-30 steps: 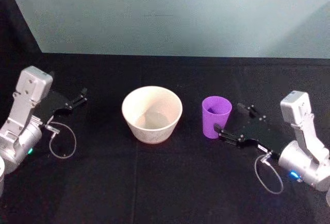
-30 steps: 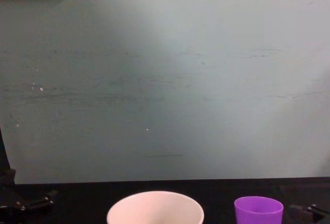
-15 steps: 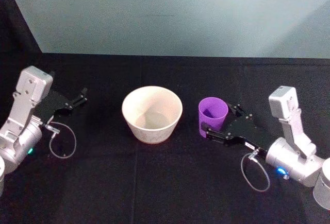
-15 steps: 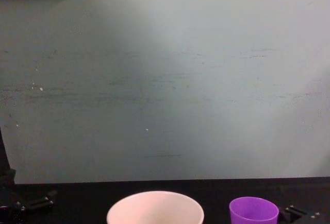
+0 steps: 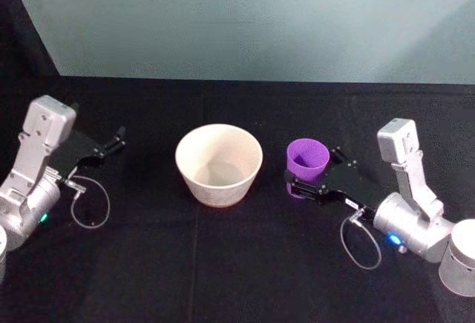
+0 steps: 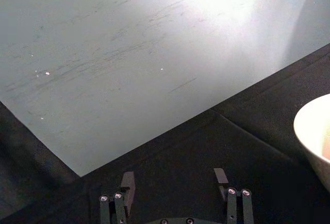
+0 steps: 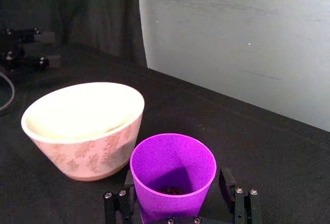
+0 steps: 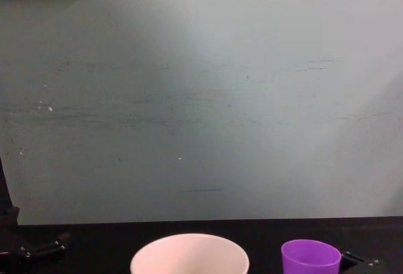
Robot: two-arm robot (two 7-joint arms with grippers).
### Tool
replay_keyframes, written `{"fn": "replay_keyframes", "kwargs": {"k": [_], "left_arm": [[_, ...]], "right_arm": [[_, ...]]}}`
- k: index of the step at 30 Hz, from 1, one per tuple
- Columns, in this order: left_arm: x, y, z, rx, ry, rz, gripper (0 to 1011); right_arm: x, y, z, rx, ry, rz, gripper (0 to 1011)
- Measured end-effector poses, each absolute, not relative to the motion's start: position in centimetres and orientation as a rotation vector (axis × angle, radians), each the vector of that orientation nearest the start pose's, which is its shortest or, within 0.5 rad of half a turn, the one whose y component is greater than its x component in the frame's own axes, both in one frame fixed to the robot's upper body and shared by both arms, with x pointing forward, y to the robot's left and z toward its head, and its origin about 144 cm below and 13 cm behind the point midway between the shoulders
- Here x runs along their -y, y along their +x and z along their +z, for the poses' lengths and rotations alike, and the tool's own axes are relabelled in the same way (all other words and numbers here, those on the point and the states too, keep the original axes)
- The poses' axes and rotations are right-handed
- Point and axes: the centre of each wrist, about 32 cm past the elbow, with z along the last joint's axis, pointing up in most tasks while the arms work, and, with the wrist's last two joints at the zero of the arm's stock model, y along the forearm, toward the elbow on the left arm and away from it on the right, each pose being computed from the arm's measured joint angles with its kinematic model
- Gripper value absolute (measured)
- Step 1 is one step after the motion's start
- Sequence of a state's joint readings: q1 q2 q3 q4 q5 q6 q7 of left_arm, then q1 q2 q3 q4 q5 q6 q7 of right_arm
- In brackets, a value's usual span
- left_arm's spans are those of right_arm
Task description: Pick up the cup and pour the mung beans from the cup into the bowl.
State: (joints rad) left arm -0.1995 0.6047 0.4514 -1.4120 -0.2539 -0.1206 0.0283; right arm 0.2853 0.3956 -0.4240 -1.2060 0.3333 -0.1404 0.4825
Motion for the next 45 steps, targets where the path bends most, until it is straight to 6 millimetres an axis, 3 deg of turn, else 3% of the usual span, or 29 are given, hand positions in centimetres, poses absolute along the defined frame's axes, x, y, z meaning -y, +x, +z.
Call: {"fn": "replay_keyframes", "kwargs": {"k": [15, 21, 25, 27, 45], "left_arm": [[-31.0, 48.9, 114.0, 0.285, 0.304, 1.248, 1000], [-31.0, 48.9, 114.0, 0.285, 0.304, 1.248, 1000], [-31.0, 48.9, 114.0, 0.285, 0.304, 1.248, 1000], [-31.0, 48.9, 114.0, 0.285, 0.304, 1.248, 1000], [-31.0, 48.9, 114.0, 0.285, 0.304, 1.248, 1000]], "right_arm": [[26.5, 52.0, 110.9, 0.009, -0.132, -0.828, 995], [26.4, 52.0, 110.6, 0.013, -0.138, -0.828, 885], [26.3, 51.8, 110.6, 0.018, -0.143, -0.833, 756], [26.2, 51.7, 110.7, 0.024, -0.142, -0.833, 748], [25.5, 50.8, 117.5, 0.114, -0.150, -0.866, 726]]}}
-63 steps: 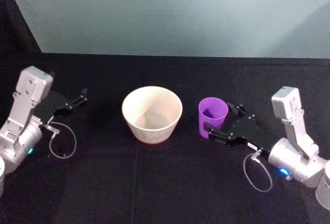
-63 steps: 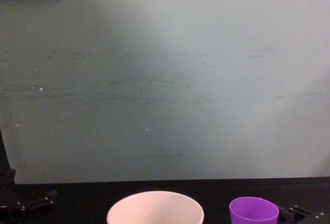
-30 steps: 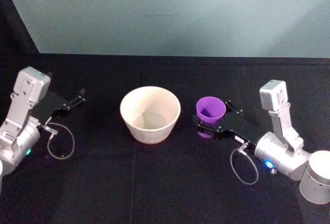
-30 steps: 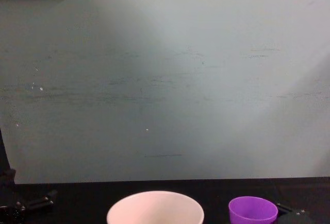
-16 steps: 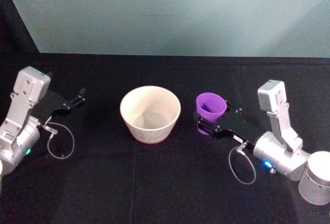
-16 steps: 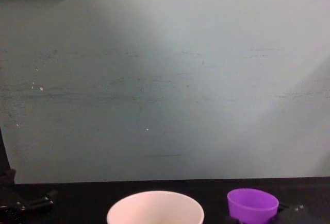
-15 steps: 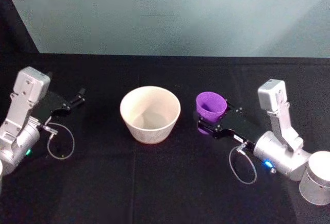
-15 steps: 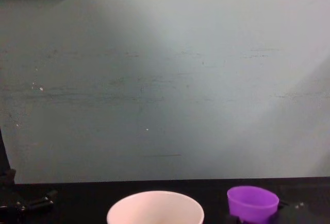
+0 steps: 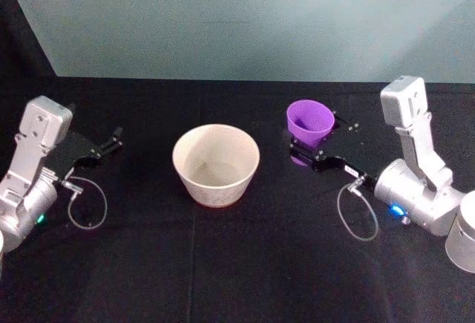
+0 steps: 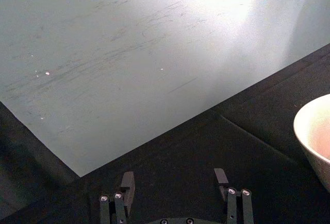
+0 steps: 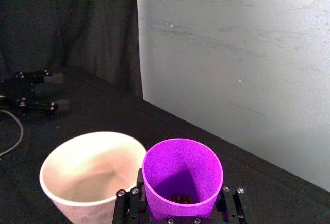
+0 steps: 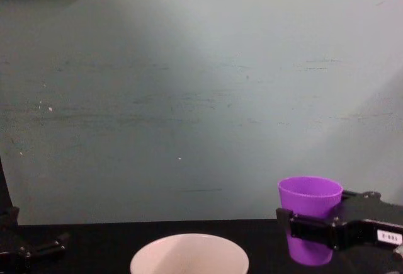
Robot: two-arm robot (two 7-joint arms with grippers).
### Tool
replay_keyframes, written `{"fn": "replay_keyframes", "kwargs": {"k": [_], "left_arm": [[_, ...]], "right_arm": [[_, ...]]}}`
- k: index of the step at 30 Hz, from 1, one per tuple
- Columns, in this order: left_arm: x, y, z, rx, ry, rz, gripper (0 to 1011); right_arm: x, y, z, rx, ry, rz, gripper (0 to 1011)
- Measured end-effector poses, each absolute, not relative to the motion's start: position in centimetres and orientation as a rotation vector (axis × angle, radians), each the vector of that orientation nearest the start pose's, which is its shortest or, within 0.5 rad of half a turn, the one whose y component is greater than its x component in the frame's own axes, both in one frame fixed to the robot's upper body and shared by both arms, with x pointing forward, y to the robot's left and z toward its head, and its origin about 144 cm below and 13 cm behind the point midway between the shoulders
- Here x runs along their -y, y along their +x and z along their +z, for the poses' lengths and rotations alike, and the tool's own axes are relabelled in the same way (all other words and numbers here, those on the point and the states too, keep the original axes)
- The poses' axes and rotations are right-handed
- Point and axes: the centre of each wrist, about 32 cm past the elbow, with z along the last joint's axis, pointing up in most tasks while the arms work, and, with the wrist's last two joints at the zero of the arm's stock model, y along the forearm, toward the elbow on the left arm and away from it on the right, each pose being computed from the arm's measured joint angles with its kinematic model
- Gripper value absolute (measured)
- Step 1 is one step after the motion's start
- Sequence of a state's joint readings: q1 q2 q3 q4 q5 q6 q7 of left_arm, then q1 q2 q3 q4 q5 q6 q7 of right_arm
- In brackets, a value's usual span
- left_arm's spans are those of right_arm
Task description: Pick up the cup and pour the mung beans from the cup into the bowl.
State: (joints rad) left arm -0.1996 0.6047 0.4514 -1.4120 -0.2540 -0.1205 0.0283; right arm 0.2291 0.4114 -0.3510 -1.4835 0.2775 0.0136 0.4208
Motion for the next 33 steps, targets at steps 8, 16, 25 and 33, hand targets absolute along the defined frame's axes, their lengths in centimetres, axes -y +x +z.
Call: {"fn": "replay_keyframes", "kwargs": {"k": [8, 16, 25, 33], "left_arm": [[-30.97, 48.86, 113.98, 0.285, 0.304, 1.248, 1000], [-30.97, 48.86, 113.98, 0.285, 0.304, 1.248, 1000], [-30.97, 48.86, 113.98, 0.285, 0.304, 1.248, 1000], [-30.97, 48.86, 113.98, 0.285, 0.304, 1.248, 1000]], "right_arm": [[25.47, 50.98, 118.42, 0.120, -0.140, -0.882, 724], [25.48, 50.99, 118.42, 0.120, -0.140, -0.881, 724], [25.49, 50.99, 118.38, 0.118, -0.140, -0.881, 724], [25.48, 50.99, 118.35, 0.117, -0.141, -0.880, 724]]}}
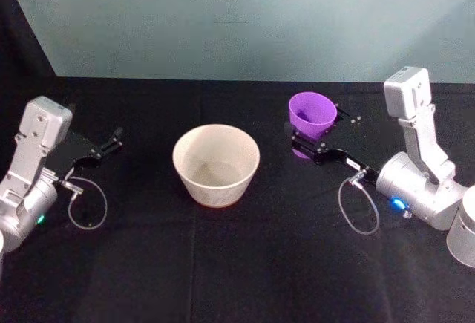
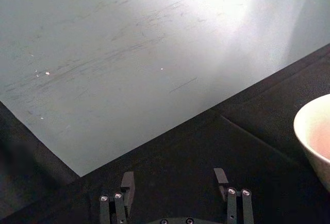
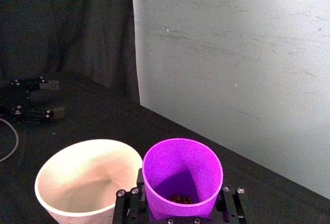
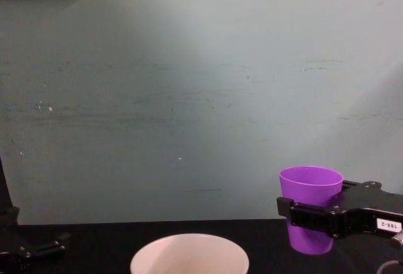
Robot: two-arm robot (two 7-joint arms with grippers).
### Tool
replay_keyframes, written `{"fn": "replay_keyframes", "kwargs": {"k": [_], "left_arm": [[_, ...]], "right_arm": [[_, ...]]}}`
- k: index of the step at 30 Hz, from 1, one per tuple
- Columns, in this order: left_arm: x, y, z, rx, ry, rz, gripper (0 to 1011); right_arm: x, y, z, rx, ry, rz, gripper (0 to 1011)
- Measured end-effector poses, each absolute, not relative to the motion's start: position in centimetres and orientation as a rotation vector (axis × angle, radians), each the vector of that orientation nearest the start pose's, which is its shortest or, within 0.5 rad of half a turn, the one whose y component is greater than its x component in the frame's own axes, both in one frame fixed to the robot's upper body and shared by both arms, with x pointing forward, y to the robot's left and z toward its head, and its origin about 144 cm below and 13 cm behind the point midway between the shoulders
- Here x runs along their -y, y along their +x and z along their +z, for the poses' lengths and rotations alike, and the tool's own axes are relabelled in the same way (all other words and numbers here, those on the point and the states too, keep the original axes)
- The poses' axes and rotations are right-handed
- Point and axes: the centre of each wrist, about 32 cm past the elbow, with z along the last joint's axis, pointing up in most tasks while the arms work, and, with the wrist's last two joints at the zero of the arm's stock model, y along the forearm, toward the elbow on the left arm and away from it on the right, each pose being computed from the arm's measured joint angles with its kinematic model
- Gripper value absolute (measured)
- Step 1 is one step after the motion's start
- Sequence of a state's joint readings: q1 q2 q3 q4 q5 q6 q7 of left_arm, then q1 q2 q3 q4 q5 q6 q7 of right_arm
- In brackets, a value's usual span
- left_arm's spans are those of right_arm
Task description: Pick up the cup and pour the mung beans from the cup into the bowl.
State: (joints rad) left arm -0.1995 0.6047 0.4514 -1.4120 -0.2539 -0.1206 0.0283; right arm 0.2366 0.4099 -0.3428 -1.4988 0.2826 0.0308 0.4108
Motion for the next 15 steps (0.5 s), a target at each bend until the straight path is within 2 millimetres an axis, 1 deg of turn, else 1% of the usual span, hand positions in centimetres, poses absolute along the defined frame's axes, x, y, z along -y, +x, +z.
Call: {"fn": "replay_keyframes", "kwargs": {"k": [15], "left_arm": [[-30.96, 48.86, 113.98, 0.285, 0.304, 1.248, 1000]], "right_arm": [[25.48, 50.99, 118.35, 0.117, -0.141, -0.879, 726]]}}
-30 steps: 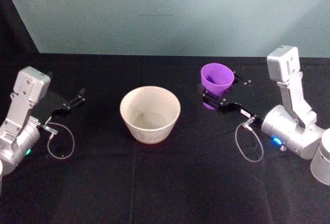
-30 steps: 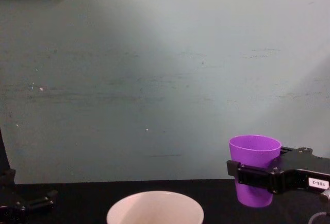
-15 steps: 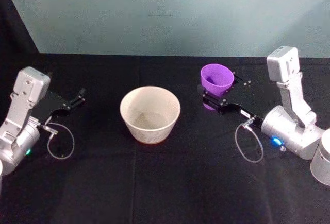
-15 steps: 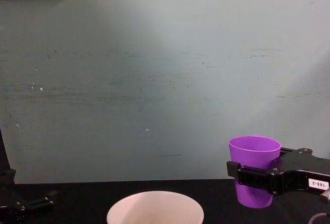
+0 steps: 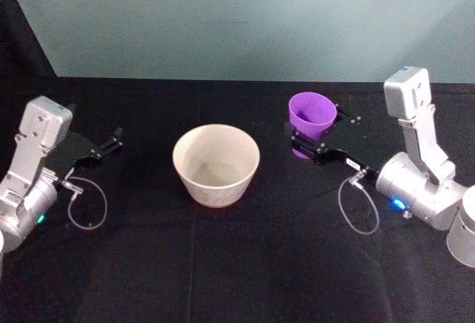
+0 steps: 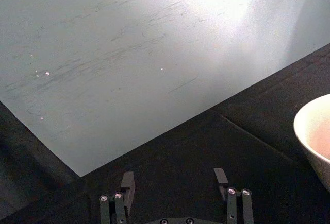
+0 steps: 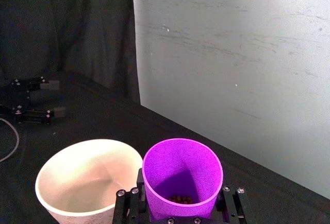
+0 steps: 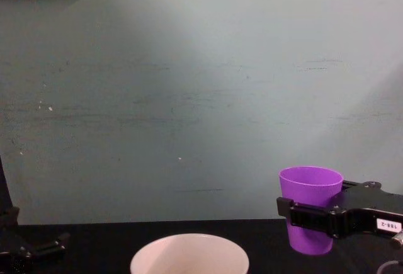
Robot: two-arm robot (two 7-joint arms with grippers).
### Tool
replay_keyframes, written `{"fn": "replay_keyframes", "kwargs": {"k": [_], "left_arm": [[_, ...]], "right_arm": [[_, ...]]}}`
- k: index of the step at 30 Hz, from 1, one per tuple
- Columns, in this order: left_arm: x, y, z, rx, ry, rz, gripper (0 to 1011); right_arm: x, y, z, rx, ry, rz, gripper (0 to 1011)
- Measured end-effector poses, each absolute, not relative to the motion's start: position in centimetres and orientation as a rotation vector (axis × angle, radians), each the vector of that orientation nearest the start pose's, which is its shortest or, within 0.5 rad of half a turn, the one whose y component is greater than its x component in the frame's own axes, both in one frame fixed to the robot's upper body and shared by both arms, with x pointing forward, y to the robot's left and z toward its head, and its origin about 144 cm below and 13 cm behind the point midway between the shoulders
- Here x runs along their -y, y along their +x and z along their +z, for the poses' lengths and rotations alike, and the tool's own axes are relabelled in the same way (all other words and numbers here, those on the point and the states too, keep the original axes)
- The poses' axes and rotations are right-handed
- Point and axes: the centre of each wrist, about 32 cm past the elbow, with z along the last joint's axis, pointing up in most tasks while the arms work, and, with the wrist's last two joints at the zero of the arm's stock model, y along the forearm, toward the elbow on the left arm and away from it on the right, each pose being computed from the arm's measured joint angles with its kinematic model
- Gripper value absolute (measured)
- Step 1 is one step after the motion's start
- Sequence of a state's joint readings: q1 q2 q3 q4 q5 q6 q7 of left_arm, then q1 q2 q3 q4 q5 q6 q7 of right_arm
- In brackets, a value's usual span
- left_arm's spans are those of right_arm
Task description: Pick up the cup and pour the mung beans from the cup into the bowl.
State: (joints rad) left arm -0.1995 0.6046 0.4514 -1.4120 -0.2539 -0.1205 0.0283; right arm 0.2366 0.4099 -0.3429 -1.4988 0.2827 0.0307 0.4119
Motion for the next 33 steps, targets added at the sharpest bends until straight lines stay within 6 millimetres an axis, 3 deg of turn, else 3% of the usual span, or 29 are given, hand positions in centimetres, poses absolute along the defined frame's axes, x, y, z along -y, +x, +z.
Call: {"fn": "replay_keyframes", "kwargs": {"k": [33], "left_arm": [[-30.97, 48.86, 113.98, 0.285, 0.304, 1.248, 1000]], "right_arm": [[25.48, 50.99, 118.35, 0.117, -0.141, -0.878, 726]]}}
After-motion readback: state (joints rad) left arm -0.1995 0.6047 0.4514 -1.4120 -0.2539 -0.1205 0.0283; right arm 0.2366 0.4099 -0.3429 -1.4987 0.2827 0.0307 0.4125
